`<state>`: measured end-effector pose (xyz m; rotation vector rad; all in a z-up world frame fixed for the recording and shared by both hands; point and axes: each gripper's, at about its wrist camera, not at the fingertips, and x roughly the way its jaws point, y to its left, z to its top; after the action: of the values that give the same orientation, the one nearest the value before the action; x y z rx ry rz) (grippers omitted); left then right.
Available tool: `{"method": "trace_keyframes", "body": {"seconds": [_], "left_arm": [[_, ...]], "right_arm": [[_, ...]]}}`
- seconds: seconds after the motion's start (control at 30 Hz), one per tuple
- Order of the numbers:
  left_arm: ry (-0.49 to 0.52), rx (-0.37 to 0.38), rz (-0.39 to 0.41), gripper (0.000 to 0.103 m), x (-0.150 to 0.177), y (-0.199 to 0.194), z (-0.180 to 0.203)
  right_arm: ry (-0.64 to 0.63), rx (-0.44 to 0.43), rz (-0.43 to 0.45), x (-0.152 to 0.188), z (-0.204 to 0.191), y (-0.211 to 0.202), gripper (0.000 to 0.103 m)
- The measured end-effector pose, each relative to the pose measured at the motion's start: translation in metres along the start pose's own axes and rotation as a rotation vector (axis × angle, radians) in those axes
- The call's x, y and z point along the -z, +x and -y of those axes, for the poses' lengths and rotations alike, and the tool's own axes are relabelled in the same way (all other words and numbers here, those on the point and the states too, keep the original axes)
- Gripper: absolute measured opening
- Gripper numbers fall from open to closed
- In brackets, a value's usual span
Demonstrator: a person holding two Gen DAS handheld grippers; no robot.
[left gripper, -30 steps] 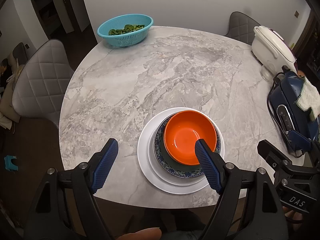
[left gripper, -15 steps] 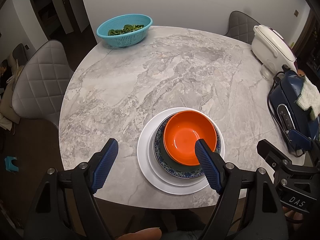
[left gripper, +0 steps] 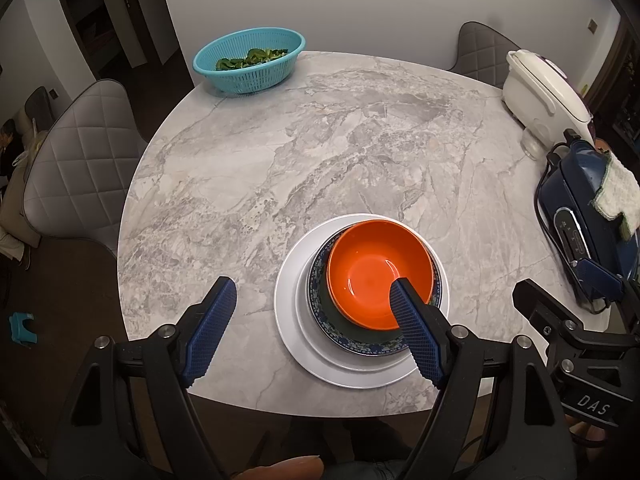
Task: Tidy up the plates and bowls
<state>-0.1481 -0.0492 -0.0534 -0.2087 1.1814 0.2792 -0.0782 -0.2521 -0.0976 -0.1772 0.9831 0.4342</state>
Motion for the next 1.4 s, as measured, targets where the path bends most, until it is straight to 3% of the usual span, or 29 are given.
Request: {"method": "trace_keyframes", "body": {"seconds": [1.4], "left_arm": [[0.004, -0.001, -0.002, 0.078, -0.0009, 0.0032, -0.0015]], "right_arm": [[-0.012, -0.004, -0.008, 0.0006, -0.0007, 0.0059, 0.103]]}}
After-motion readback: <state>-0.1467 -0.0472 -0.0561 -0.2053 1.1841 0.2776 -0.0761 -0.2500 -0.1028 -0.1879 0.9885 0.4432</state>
